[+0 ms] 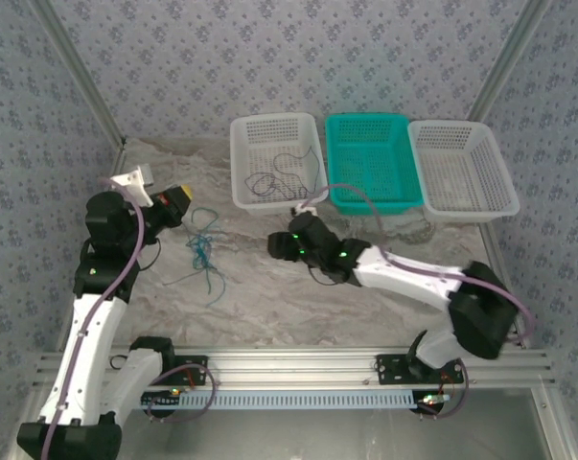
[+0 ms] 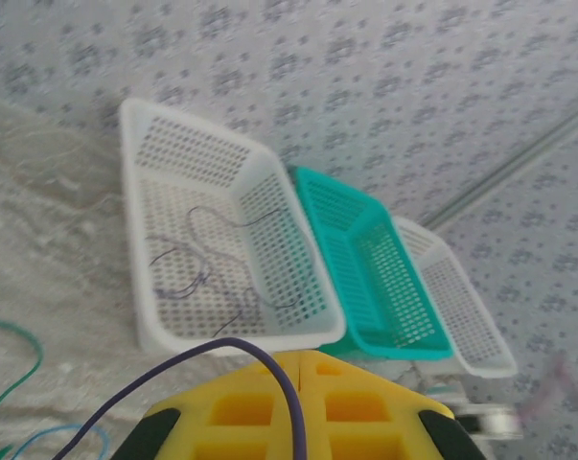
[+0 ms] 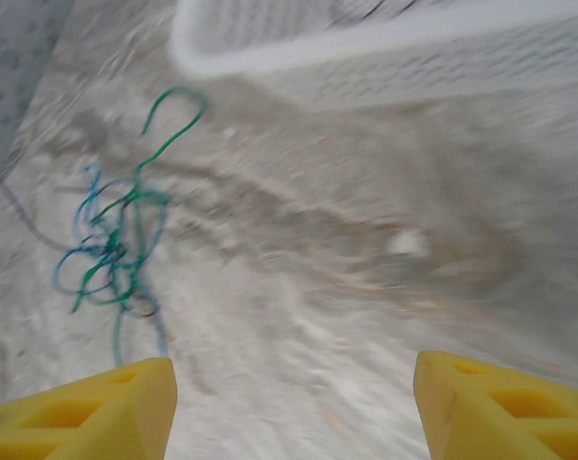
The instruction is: Untangle the cables
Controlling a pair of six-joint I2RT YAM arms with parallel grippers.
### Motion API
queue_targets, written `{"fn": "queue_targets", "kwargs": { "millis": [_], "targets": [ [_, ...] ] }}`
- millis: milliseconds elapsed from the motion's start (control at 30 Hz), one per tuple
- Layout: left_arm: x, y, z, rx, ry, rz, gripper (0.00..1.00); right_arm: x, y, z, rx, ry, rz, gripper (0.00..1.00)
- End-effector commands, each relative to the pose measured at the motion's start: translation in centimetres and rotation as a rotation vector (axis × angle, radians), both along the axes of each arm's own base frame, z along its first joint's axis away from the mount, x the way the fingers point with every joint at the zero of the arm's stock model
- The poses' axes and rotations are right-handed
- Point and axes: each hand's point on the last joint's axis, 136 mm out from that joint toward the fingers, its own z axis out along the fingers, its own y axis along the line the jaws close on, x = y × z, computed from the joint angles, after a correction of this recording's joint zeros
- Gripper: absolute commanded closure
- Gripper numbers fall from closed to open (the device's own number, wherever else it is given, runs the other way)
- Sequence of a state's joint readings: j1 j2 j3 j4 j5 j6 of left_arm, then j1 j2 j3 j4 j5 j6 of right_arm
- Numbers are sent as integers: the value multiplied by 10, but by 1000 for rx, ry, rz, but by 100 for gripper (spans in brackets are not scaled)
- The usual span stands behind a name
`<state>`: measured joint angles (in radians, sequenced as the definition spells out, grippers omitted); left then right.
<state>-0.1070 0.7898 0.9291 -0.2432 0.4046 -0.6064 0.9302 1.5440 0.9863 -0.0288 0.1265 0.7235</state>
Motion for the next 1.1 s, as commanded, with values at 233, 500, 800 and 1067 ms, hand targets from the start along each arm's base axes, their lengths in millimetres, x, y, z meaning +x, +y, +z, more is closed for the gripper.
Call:
{"fn": "queue_targets", "kwargs": {
  "millis": [233, 500, 800, 1067],
  "targets": [
    [-16, -10, 37, 13, -98, -46, 100, 15, 140, -29, 212, 95, 191, 30],
    [-15, -8, 31, 14, -86, -29, 100, 26, 180, -67, 240, 138, 219, 50],
    [-14, -8, 28, 14, -84, -24, 100, 43, 195, -88, 258, 142, 195, 62],
    [-15, -9, 26, 15, -81, -29, 100, 43, 201, -93, 270, 152, 184, 57]
  ]
}}
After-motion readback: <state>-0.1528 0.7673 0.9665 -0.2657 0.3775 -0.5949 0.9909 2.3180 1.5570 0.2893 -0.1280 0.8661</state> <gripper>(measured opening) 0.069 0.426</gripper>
